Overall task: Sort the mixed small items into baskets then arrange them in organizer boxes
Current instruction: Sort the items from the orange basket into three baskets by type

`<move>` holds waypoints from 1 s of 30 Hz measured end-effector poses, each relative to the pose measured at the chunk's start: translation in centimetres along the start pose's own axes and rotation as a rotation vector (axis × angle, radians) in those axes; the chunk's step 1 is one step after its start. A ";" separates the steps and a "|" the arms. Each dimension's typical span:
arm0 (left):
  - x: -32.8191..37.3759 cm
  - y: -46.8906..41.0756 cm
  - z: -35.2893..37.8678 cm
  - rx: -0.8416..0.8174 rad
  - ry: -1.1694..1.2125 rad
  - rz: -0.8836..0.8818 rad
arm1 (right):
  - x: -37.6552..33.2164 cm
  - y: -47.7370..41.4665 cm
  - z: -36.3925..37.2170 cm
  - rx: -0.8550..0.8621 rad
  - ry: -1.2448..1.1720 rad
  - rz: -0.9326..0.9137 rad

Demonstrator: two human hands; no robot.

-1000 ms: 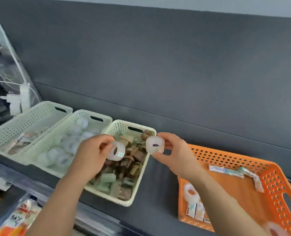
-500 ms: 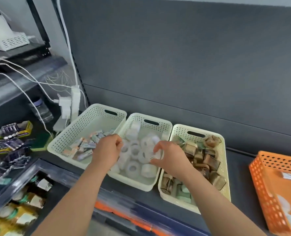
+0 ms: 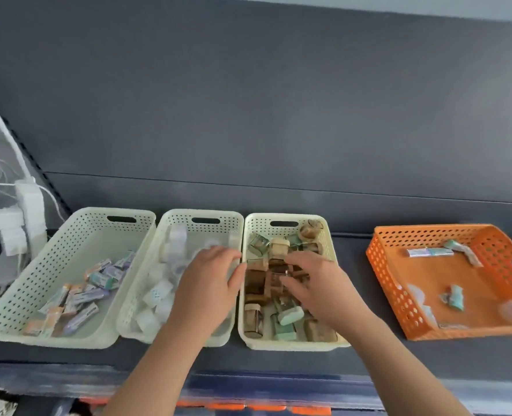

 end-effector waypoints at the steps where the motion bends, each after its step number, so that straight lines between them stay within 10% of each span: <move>1: 1.9 -0.5 0.9 -0.022 0.018 0.042 | 1.2 0.9 -1.2 0.027 0.010 0.027; 12: 23.1 -6.3 15.9 -0.416 0.092 0.395 | 20.8 9.7 -12.6 0.129 0.047 0.401; 22: 27.6 -7.7 27.9 -0.900 -0.217 0.115 | 36.9 11.8 -16.9 -0.133 0.149 0.592; 30: 27.5 -8.5 28.8 -0.797 -0.141 -0.022 | 40.3 10.2 -15.3 -0.352 0.245 0.579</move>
Point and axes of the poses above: each hand's wrist, its own y-axis away from the middle knuckle, its own z-axis out of the palm, x = y × z, the point moved 9 cm from there along -y, towards the middle knuckle, and after that the axes turned 5 degrees about -x, right-handed, at the moved point
